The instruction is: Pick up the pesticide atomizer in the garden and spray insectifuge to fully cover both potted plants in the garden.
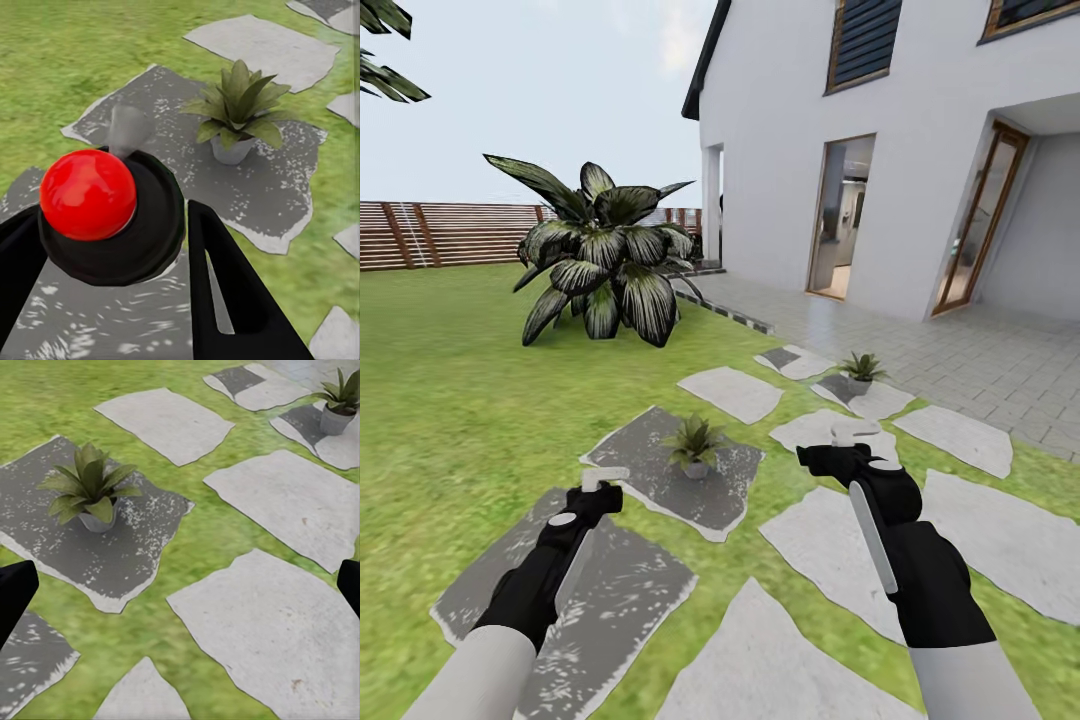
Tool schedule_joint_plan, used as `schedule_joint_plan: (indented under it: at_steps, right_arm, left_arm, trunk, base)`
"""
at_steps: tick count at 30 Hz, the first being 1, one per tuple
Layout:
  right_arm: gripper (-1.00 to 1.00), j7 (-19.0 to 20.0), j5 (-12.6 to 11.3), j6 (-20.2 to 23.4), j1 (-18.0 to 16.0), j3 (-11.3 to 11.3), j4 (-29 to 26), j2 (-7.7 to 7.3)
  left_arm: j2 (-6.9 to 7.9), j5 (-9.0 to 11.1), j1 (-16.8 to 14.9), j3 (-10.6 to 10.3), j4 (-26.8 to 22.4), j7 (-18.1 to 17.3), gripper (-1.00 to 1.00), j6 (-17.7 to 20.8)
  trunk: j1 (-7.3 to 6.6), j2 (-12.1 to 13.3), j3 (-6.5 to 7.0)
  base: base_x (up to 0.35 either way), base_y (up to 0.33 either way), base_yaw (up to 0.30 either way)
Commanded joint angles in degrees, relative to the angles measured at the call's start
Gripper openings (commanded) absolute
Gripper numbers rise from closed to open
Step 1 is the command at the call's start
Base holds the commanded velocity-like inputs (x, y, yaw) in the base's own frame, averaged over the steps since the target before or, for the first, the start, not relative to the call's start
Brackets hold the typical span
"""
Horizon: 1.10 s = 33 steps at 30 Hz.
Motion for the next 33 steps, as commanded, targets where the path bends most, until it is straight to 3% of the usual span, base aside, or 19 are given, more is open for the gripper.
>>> schedule_joint_plan:
  at_steps: [1,2,4,8,10,12,14,15,16,18,19,22,24,28,29,31,33]
  right_arm:
    - [1.00,-0.4,-0.1,0.3,0.0,0.1,0.0,0.00]
    - [1.00,-0.4,-0.1,0.3,0.0,0.1,0.0,-0.02]
    - [1.00,-0.5,0.0,0.3,0.0,1.6,0.0,0.14]
    - [1.00,-0.3,0.0,0.3,0.0,3.8,0.0,-0.09]
    - [1.00,-0.2,-0.1,0.3,0.0,4.4,0.0,-0.21]
    - [1.00,0.0,-0.3,0.3,0.0,4.6,0.0,-0.30]
    - [1.00,0.8,-0.5,0.3,0.0,4.6,0.0,-0.56]
    - [1.00,2.1,-0.6,0.3,0.0,4.6,0.0,-1.44]
    - [1.00,3.2,-0.7,0.3,0.0,4.6,0.1,-2.12]
    - [1.00,9.5,-0.8,0.3,0.0,4.6,0.2,-5.08]
    - [1.00,11.5,-0.8,0.3,0.0,4.6,0.3,-5.73]
    - [1.00,24.8,-0.4,0.3,-0.3,4.6,0.4,-8.68]
    - [1.00,30.8,-0.3,0.3,-0.4,4.6,0.5,-9.84]
    - [1.00,44.0,-0.1,0.0,-0.7,4.6,0.5,-11.08]
    - [1.00,45.3,-0.1,0.0,-0.8,4.6,0.5,-11.13]
    - [1.00,50.6,0.0,-0.3,-0.9,4.6,0.6,-11.29]
    - [1.00,52.5,0.1,-0.3,-0.9,4.6,0.6,-11.29]
  left_arm:
    - [0.00,0.1,0.0,-1.7,-0.1,0.2,-1.00,0.4]
    - [0.01,0.2,0.1,-2.5,-0.2,0.2,-1.00,0.4]
    - [0.06,0.3,0.9,-6.2,-0.2,0.1,-1.00,0.4]
    - [0.14,0.5,1.1,-9.4,-0.2,-0.1,-1.00,1.0]
    - [0.16,0.5,1.1,-11.9,-0.2,-2.5,-1.00,3.0]
    - [0.18,0.5,1.1,-13.3,-0.2,-8.8,-1.00,5.4]
    - [0.30,0.4,0.8,-13.8,-0.6,-17.7,-1.00,6.8]
    - [0.40,0.3,0.7,-13.8,-0.8,-20.0,-1.00,6.9]
    - [0.79,0.1,0.6,-13.9,-1.5,-24.8,-1.00,7.2]
    - [2.62,0.0,0.6,-13.9,-3.2,-33.1,-1.00,7.5]
    - [3.26,-0.1,0.6,-13.9,-3.7,-34.9,-1.00,7.5]
    - [7.38,-0.1,0.7,-13.9,-6.2,-43.6,-1.00,7.4]
    - [9.24,-0.1,0.8,-13.9,-7.0,-47.8,-1.00,7.2]
    - [13.55,-0.1,1.0,-13.8,-8.8,-58.1,-1.00,6.5]
    - [13.97,-0.1,1.0,-13.9,-9.1,-59.0,-1.00,6.5]
    - [16.26,-0.2,1.3,-14.0,-11.7,-61.5,-1.00,5.4]
    - [17.38,-0.2,2.3,-14.2,-13.0,-62.1,-1.00,3.7]
  trunk:
    - [0.00,0.0,-0.06]
    - [0.00,0.0,-0.06]
    - [0.00,0.0,-0.06]
    - [0.00,0.0,-0.06]
    - [0.00,0.0,-0.06]
    - [0.00,0.0,-0.06]
    - [0.00,0.0,-0.06]
    - [0.00,0.0,-0.06]
    - [0.00,0.0,-0.06]
    - [0.00,0.0,-0.06]
    - [0.00,0.0,-0.06]
    - [0.00,0.0,-0.06]
    - [0.00,0.0,-0.06]
    - [0.00,0.0,-0.06]
    - [0.00,0.0,-0.06]
    - [0.00,0.0,-0.06]
    - [0.00,0.0,-0.06]
  base:
    - [0.000,0.000,0.000]
    - [0.000,0.000,0.000]
    - [0.000,0.000,0.000]
    - [0.000,0.000,0.000]
    - [0.000,0.000,0.000]
    - [0.000,0.000,0.000]
    - [0.000,0.000,0.000]
    - [0.000,0.000,0.000]
    - [0.000,0.000,0.000]
    - [0.000,0.000,0.000]
    - [0.000,0.000,0.000]
    - [0.000,0.000,0.000]
    - [0.000,0.000,0.000]
    - [0.000,0.000,0.000]
    - [0.000,0.000,0.000]
    - [0.000,0.000,0.000]
    - [0.000,0.000,0.000]
